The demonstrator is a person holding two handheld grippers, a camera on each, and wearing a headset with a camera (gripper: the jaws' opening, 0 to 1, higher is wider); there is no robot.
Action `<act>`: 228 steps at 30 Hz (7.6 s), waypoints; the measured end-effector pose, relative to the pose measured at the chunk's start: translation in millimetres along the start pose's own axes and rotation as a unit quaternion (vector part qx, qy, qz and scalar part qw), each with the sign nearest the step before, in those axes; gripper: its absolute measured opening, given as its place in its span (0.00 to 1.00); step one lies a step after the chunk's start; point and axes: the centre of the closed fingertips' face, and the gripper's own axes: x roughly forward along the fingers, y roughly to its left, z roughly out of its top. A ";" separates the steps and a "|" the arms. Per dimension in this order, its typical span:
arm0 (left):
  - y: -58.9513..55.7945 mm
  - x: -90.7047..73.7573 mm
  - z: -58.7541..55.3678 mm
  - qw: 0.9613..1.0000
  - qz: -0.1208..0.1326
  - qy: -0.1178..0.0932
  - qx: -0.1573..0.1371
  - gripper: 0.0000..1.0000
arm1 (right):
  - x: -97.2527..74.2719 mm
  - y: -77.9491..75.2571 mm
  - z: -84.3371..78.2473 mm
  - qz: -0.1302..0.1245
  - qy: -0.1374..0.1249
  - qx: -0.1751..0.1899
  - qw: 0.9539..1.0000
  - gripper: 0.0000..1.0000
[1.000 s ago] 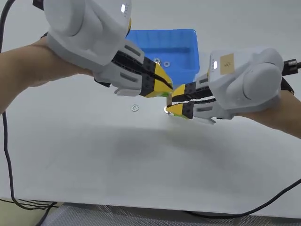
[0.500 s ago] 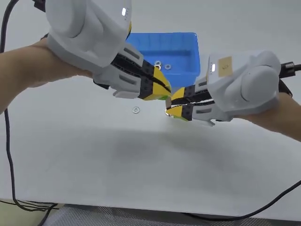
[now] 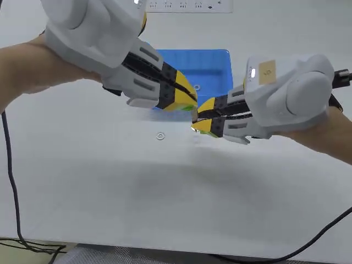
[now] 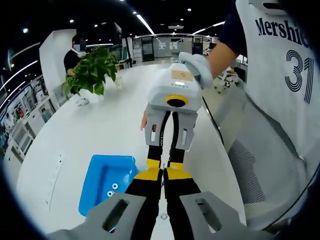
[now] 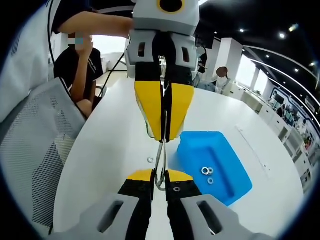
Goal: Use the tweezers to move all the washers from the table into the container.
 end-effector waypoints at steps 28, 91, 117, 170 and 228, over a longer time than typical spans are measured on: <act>40.9 -36.8 33.8 0.997 0.043 0.004 0.060 0.06 | -10.1 -54.0 43.3 -0.044 -0.011 -0.060 0.997 0.09; 79.3 -15.7 4.0 0.999 0.042 0.009 0.023 0.06 | 18.1 -89.9 10.9 -0.038 -0.010 -0.011 0.999 0.11; 2.0 -46.1 2.3 0.999 0.036 0.022 0.020 0.06 | 14.9 -7.2 49.0 -0.002 -0.023 -0.045 0.999 0.11; -10.9 -25.5 -59.4 0.998 0.038 0.011 -0.054 0.06 | 65.1 21.0 13.2 0.049 -0.010 -0.003 0.999 0.10; 35.4 -43.2 22.3 0.997 0.028 0.021 0.062 0.06 | 1.4 -45.9 56.3 -0.054 -0.047 -0.010 0.997 0.09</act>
